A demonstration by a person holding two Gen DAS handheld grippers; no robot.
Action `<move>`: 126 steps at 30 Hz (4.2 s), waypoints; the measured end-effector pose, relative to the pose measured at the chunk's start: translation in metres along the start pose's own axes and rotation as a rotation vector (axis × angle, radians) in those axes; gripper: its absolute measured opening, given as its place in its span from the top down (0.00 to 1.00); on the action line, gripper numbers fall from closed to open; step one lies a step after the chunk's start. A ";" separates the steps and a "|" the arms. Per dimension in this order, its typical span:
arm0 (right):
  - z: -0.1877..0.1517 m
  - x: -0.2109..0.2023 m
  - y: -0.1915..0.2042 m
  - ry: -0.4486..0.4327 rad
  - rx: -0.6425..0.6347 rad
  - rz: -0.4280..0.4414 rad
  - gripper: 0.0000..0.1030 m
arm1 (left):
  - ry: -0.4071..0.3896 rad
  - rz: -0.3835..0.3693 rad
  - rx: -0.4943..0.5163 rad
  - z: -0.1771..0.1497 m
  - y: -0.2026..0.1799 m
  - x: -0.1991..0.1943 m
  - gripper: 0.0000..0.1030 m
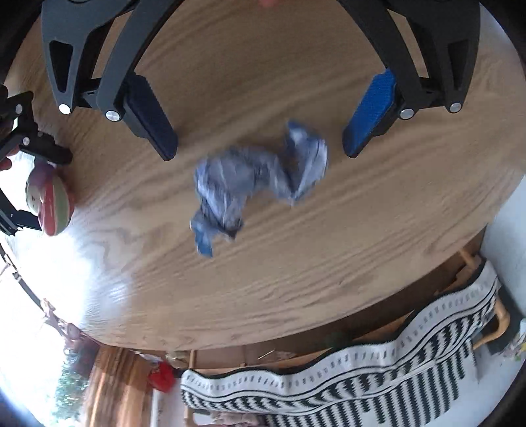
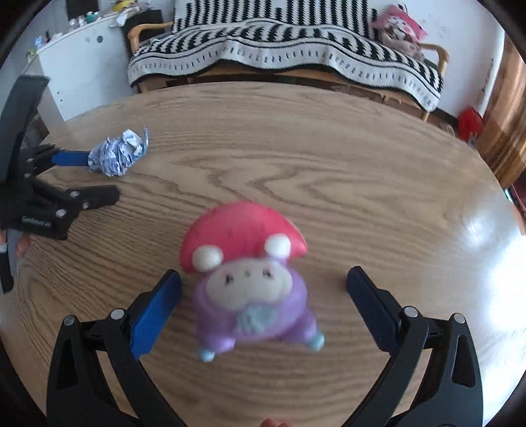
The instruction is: Collect trash
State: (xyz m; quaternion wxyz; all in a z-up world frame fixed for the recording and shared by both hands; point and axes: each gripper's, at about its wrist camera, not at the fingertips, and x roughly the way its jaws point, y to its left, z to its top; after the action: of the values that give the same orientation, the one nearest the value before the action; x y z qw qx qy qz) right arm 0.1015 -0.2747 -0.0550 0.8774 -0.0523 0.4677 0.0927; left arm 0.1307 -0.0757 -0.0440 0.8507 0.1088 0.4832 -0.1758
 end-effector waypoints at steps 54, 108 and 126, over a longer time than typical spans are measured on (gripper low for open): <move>-0.315 -0.315 -0.195 -0.306 0.720 -0.161 0.56 | -0.170 -0.455 0.294 -0.059 -0.394 -0.161 0.67; -0.158 -0.238 -0.079 -0.269 0.483 -0.248 0.07 | -0.238 -0.082 -0.120 -0.082 -0.160 -0.181 0.06; -0.045 -0.115 0.053 -0.223 0.244 -0.112 0.07 | -0.227 0.122 -0.561 -0.102 0.018 -0.117 0.06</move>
State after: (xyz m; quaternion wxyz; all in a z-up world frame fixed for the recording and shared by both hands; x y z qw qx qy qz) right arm -0.0091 -0.2444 0.0156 0.9275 0.0392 0.3717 -0.0085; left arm 0.0028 0.0001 0.0049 0.9052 -0.1216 0.4073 0.0048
